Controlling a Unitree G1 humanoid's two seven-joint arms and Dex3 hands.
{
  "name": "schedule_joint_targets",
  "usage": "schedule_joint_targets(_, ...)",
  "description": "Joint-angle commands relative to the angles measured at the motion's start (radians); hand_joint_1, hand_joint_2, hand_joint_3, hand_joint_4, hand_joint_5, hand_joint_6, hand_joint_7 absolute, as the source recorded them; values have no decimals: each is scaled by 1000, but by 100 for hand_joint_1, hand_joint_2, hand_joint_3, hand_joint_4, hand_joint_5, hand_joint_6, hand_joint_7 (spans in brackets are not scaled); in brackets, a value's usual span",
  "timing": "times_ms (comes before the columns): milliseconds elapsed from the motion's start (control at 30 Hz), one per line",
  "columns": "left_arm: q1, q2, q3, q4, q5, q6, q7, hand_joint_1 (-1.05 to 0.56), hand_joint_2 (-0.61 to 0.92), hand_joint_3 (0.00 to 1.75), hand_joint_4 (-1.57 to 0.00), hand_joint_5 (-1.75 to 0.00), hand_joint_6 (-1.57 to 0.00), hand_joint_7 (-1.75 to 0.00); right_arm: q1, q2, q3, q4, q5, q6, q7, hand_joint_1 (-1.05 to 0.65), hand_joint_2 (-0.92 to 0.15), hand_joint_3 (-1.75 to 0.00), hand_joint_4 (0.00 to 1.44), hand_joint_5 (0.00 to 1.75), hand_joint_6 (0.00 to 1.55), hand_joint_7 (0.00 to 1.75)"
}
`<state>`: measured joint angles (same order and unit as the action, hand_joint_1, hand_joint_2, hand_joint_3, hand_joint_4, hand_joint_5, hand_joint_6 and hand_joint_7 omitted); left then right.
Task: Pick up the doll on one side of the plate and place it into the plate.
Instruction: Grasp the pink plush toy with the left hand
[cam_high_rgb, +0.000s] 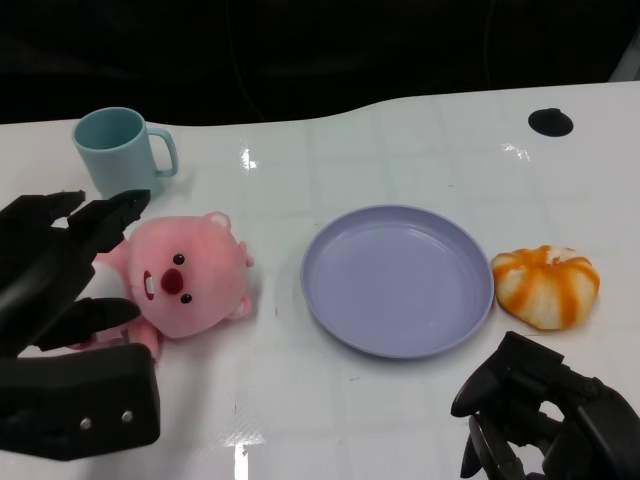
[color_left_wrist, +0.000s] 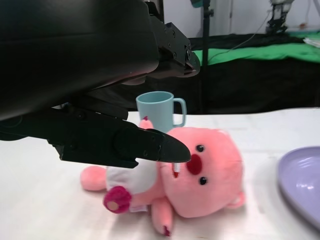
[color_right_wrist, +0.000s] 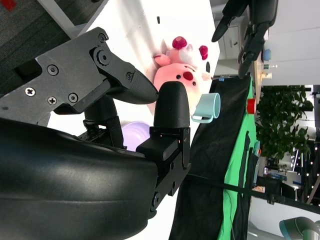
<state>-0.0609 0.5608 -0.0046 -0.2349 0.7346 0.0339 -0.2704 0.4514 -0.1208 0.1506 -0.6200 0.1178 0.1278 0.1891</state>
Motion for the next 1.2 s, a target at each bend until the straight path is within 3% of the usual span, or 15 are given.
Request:
schedule_joint_targets(33, -56, 31, -45, 62, 70, 40, -12, -76, 92, 6, 0, -20, -14, -1, 2, -7, -5, -13, 0, 2, -3, -25, -61, -110, 60, 175, 49, 154)
schedule_joint_targets(500, -274, 22, -226, 418, 147, 94, -12, -79, 92, 6, -1, -16, -16, -1, 8, -9, -2, -23, -5, 4, -3, -26, -60, -109, 61, 175, 49, 154)
schedule_joint_targets(900, -455, -43, -370, 811, 123, 52, 24, -75, 92, 5, -1, -15, -15, 0, 24, -9, 3, -46, -8, 18, -8, -25, -61, -111, 61, 175, 49, 154)
schedule_joint_targets(1100, -541, -84, -427, 1029, 99, -5, 76, -65, 92, 2, -6, -13, -18, -1, 29, -7, 7, -53, -8, 21, -12, -26, -60, -111, 61, 175, 49, 155)
schedule_joint_targets(1200, -573, -104, -447, 1117, 86, -30, 113, -54, 89, 0, -17, -13, -26, -3, 30, -8, 6, -51, -7, 17, -12, -26, -60, -111, 60, 175, 49, 155)
